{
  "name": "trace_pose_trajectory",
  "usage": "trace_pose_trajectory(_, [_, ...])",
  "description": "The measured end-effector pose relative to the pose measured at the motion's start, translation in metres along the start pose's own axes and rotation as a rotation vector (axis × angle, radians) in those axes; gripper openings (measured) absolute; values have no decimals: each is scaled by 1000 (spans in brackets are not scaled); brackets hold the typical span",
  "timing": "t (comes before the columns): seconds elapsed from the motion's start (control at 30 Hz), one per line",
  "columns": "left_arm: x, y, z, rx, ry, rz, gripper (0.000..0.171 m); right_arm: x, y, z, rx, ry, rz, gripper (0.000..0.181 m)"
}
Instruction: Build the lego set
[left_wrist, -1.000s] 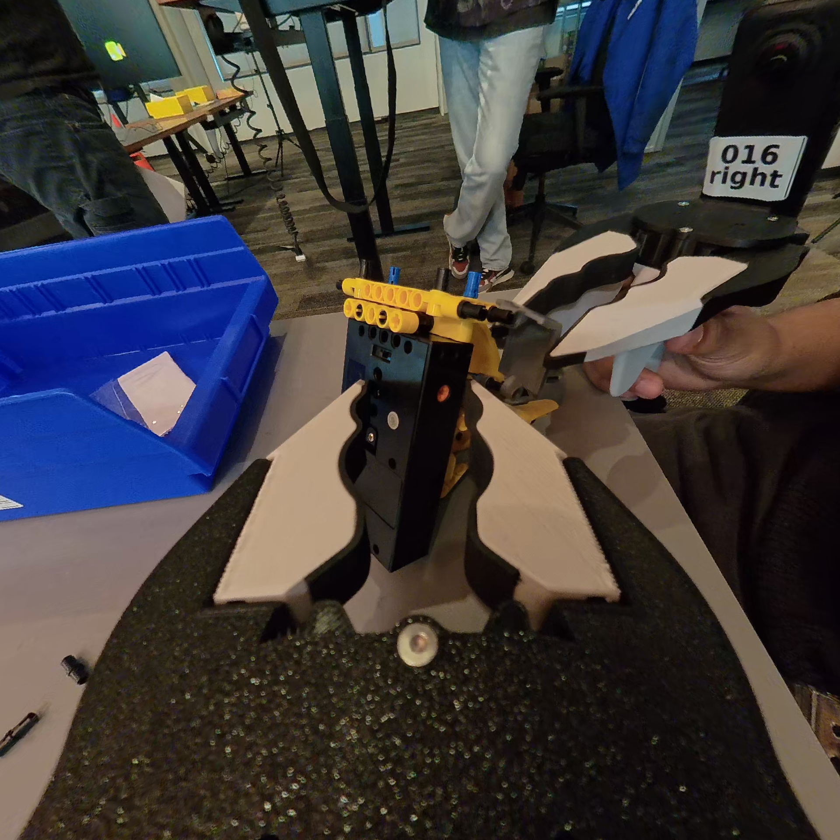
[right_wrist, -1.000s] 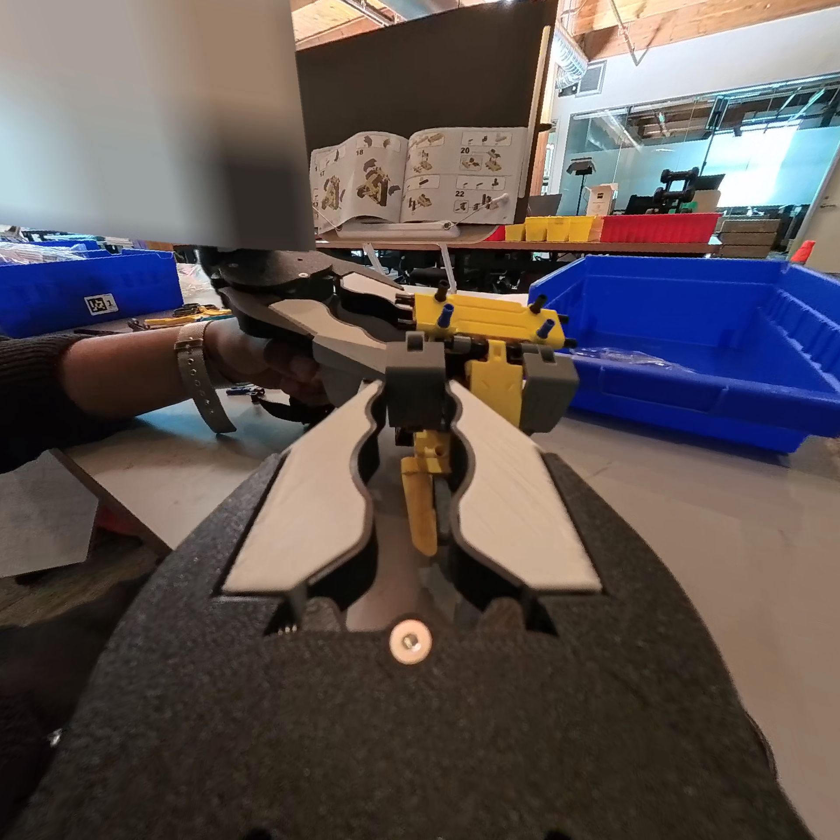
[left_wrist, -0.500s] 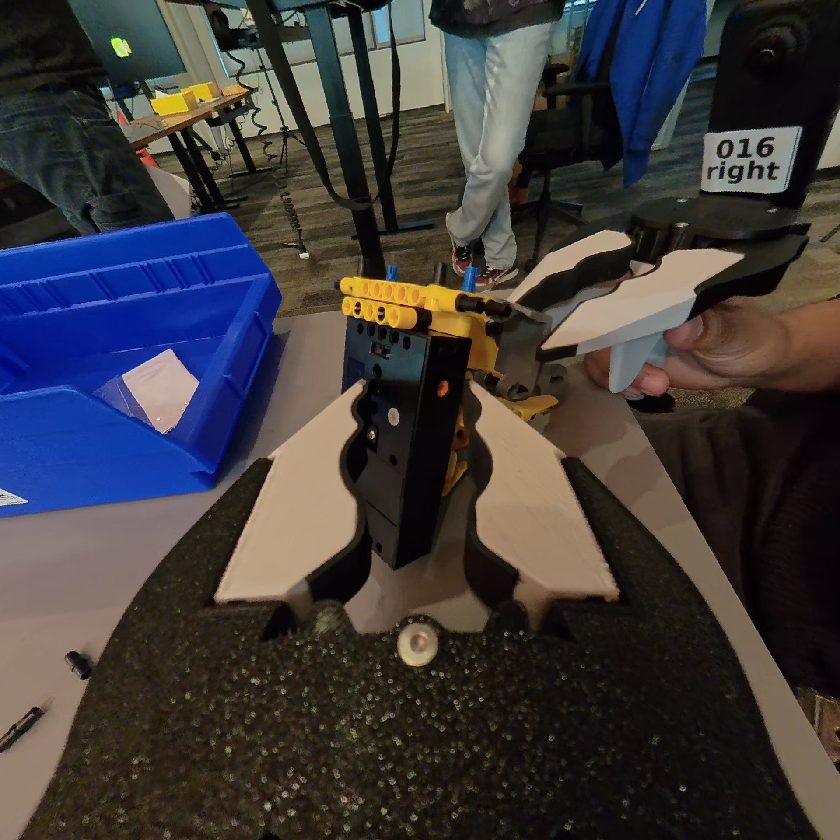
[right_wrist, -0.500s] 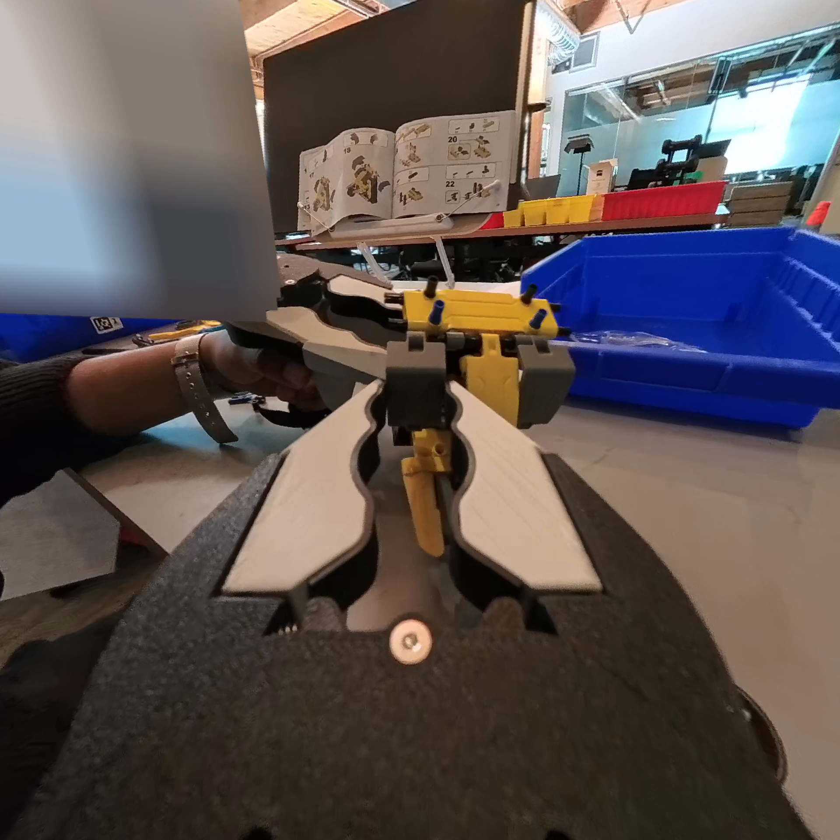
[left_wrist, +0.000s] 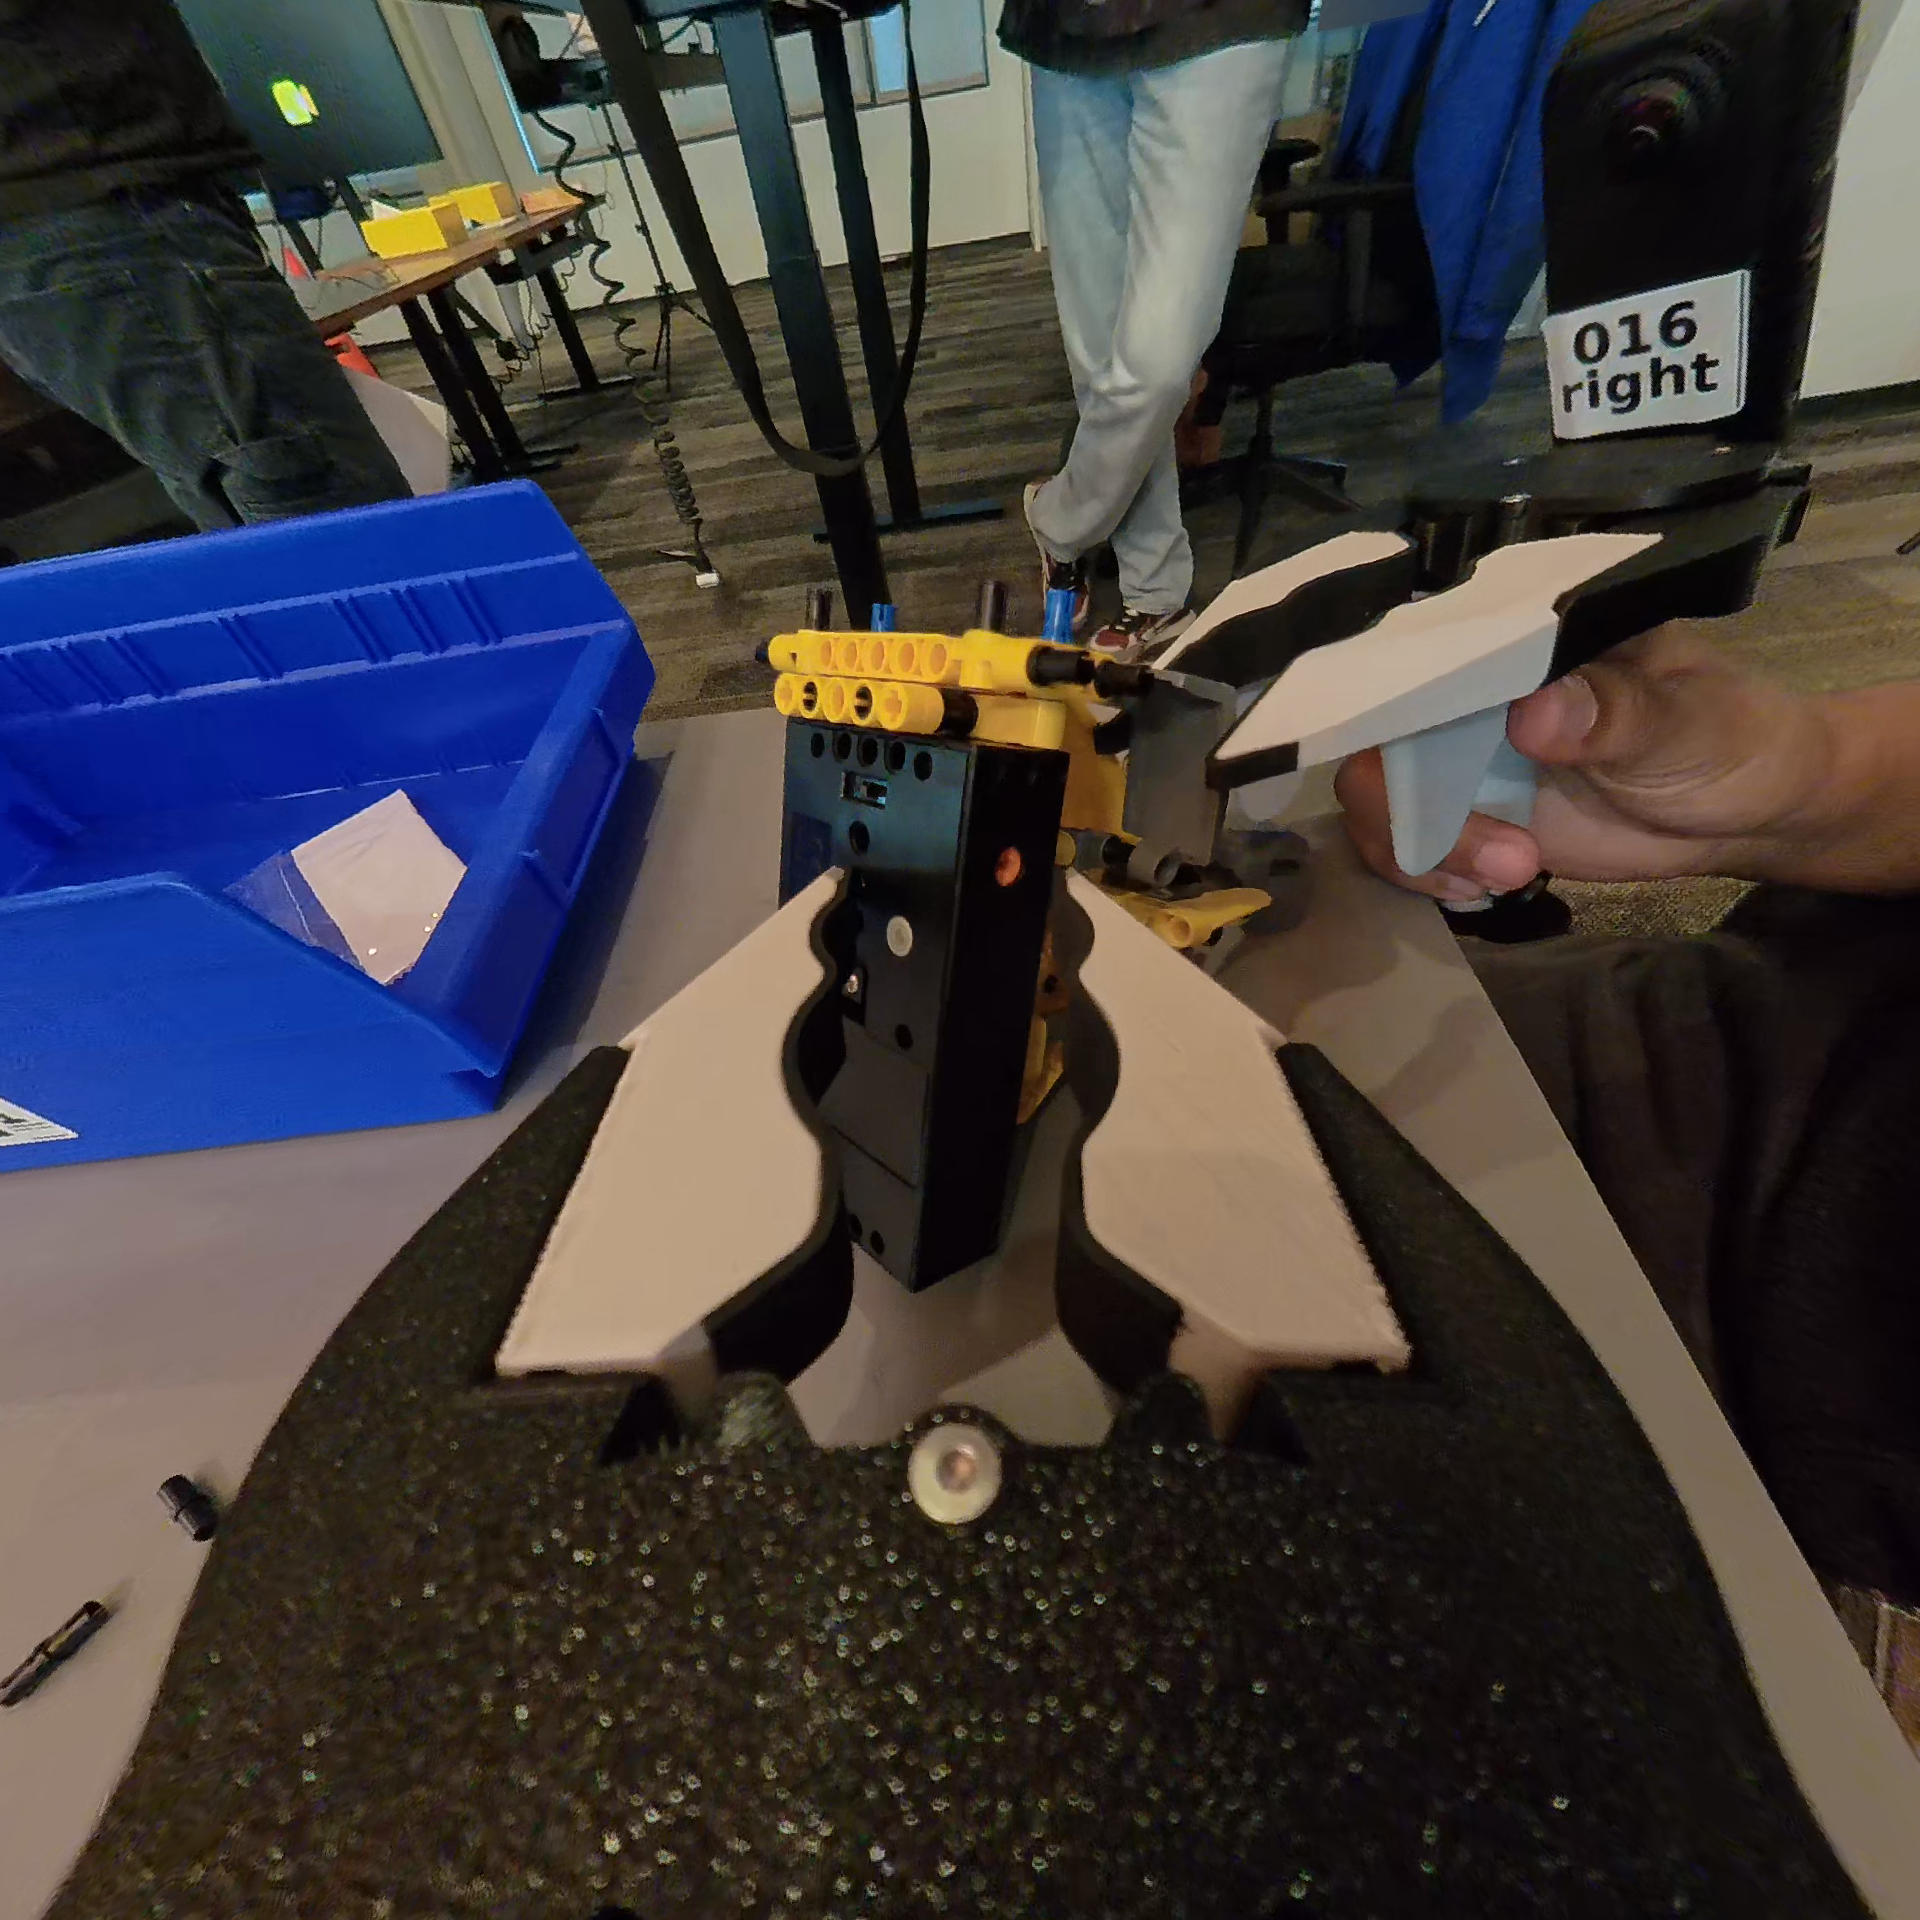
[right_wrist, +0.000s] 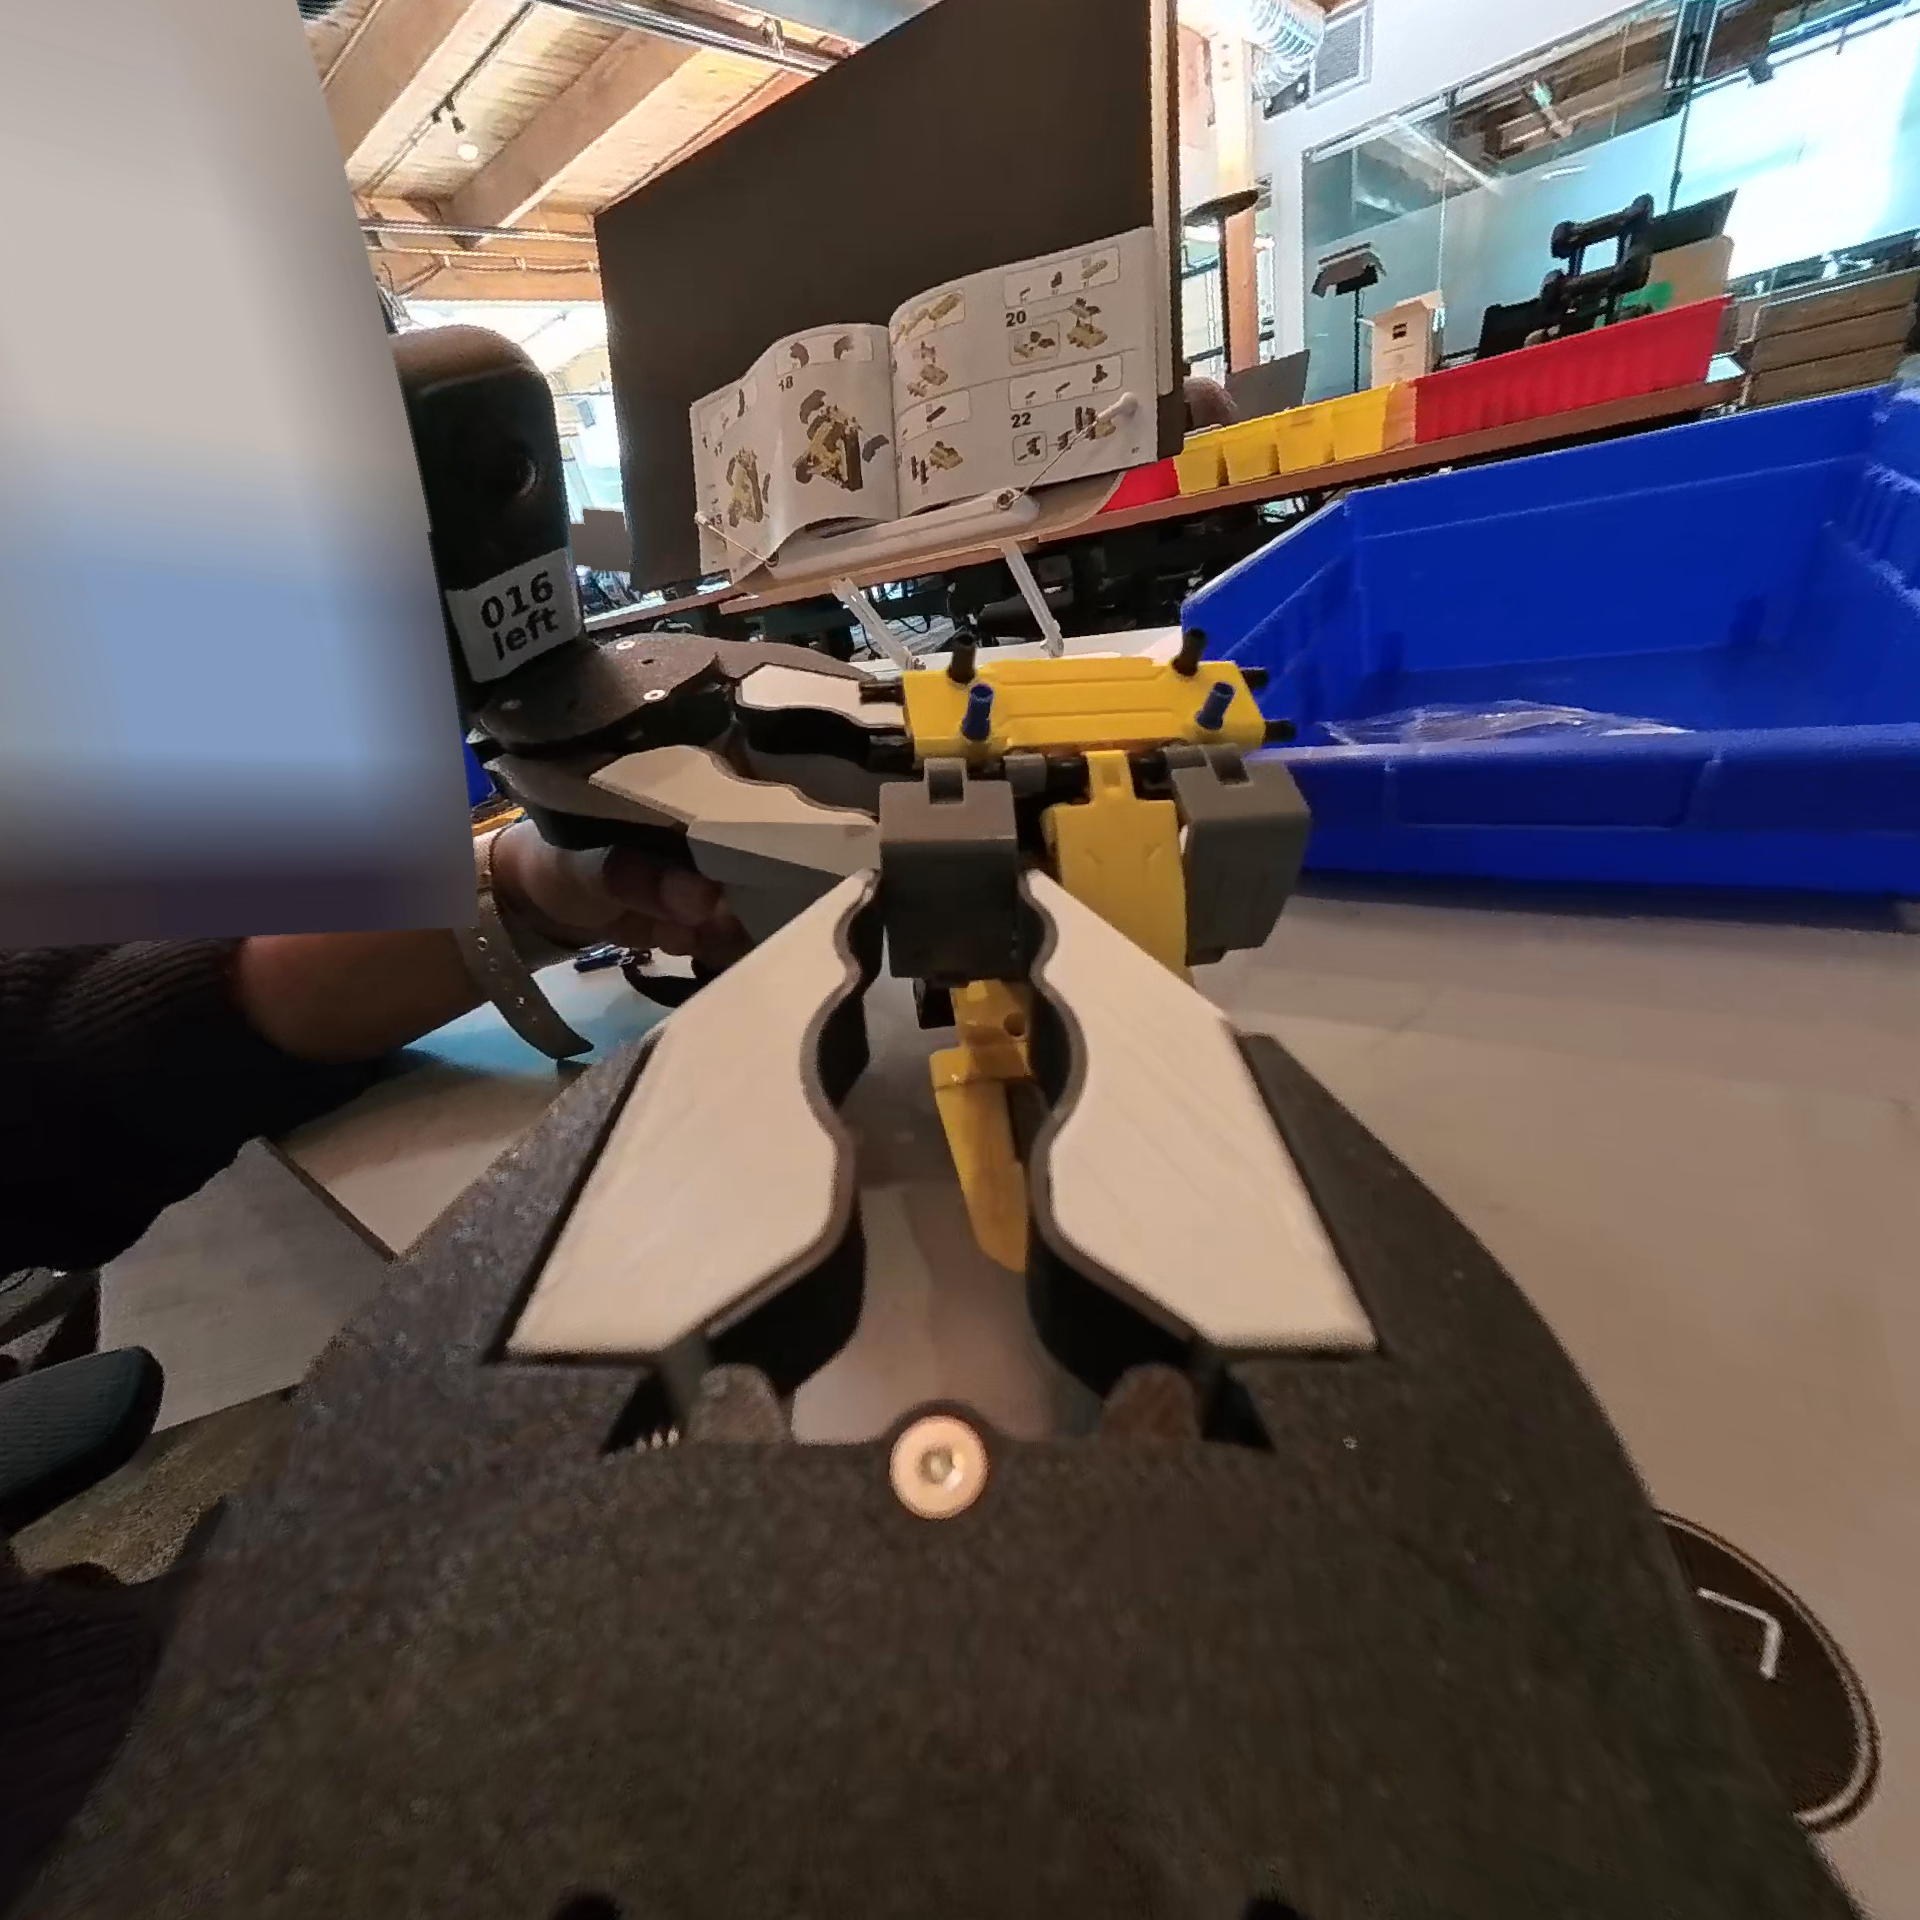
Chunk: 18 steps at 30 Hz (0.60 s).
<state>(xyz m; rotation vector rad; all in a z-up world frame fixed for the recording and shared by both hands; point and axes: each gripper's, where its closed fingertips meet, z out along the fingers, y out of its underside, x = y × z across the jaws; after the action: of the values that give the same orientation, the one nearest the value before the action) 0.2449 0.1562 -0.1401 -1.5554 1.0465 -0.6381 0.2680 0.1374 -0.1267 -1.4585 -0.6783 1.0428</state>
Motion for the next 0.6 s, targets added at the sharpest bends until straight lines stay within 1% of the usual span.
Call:
trace_pose_trajectory(0.23, [0, 0, 0, 3, 2, -4, 36, 1, 0, 0, 5, 0, 23, 24])
trace_pose_trajectory(0.43, [1, -2, -3, 18, 36, -29, 36, 2, -1, 0, 8, 1, 37, 24])
trace_pose_trajectory(0.6, [3, -2, -4, 18, 41, -18, 37, 1, 0, 0, 9, -4, 36, 24])
